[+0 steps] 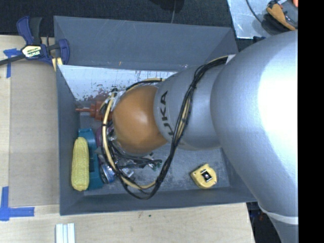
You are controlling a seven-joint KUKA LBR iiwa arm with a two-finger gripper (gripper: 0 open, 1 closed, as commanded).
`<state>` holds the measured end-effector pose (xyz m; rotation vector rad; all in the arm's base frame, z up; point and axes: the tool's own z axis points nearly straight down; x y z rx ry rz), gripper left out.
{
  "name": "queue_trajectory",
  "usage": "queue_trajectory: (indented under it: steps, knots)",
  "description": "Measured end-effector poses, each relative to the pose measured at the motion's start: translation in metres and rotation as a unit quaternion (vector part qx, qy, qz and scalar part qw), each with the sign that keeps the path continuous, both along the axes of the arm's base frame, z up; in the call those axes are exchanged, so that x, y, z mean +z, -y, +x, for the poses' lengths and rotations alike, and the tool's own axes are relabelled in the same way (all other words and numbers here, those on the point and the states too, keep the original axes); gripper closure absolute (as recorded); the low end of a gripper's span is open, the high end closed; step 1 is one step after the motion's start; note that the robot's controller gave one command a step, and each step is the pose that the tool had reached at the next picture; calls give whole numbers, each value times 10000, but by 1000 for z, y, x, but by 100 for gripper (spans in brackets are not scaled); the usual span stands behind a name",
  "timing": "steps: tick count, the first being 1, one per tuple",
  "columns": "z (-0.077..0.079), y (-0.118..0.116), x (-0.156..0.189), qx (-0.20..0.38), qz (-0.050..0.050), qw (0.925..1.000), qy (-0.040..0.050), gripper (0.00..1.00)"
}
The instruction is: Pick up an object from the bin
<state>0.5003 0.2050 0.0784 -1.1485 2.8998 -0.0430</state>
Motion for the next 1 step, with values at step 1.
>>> queue_trajectory:
  steps: [1]
  knots:
    - [0, 0, 0, 0, 0, 10000, 0, 100]
